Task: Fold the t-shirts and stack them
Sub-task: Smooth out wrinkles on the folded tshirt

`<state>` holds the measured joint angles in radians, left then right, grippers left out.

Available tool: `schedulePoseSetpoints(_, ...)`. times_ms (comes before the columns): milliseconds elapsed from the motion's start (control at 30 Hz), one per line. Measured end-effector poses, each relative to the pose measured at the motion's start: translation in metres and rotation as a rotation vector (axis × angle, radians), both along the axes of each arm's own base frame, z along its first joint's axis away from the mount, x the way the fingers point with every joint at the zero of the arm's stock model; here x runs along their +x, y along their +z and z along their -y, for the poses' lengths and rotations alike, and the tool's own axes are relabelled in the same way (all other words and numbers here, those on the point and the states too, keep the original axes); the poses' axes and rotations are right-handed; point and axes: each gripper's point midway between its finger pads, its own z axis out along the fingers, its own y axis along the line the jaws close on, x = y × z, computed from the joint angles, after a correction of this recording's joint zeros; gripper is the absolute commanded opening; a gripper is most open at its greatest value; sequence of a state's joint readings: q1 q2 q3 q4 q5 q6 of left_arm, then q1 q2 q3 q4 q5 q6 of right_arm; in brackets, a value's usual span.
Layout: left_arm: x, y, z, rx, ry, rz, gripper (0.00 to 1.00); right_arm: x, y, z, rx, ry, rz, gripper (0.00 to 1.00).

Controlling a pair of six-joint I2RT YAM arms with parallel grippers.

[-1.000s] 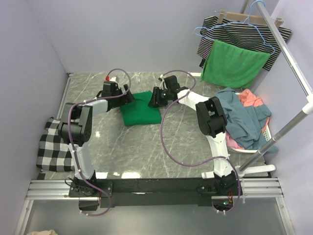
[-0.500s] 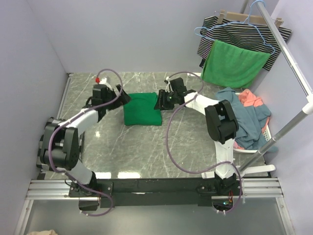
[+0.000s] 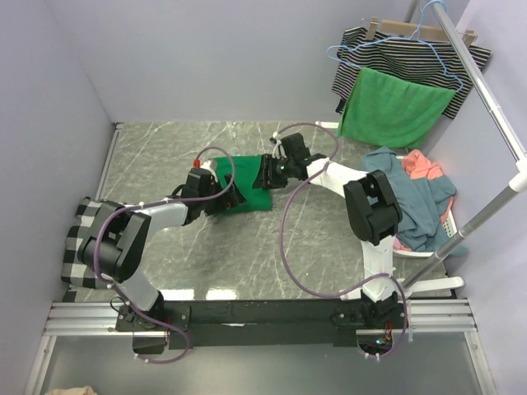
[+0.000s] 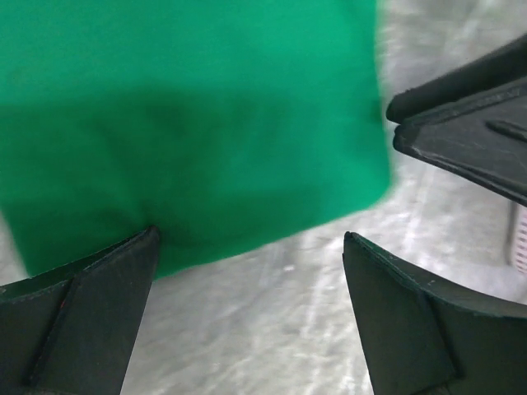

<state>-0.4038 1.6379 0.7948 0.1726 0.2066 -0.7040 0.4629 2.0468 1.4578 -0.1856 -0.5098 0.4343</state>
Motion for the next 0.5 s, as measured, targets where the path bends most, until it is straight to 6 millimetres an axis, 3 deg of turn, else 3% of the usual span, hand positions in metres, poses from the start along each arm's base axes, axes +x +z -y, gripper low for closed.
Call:
schedulePoseSetpoints(67, -0.003, -0.01, -0.006, 0.013, 0.025, -0.017, 0.99, -0.004, -0.013, -0.002, -0.012, 0.003, -0.03, 0.52)
schedulePoseSetpoints(200, -0.002, -0.009, -0.011, 0.017, 0.06, 0.004, 1.0, -0.012, -0.043, 0.002, -0.057, -0.01, -0.105, 0.51)
schedulePoseSetpoints(367, -0.016, -0.004, -0.022, 0.021, 0.088, 0.014, 0.99, -0.017, -0.044, 0.004, -0.046, -0.008, -0.099, 0.52)
schedulePoseSetpoints(500, -0.013, 0.025, -0.031, 0.041, 0.127, 0.075, 0.99, -0.029, -0.036, 0.013, -0.054, -0.013, -0.084, 0.52)
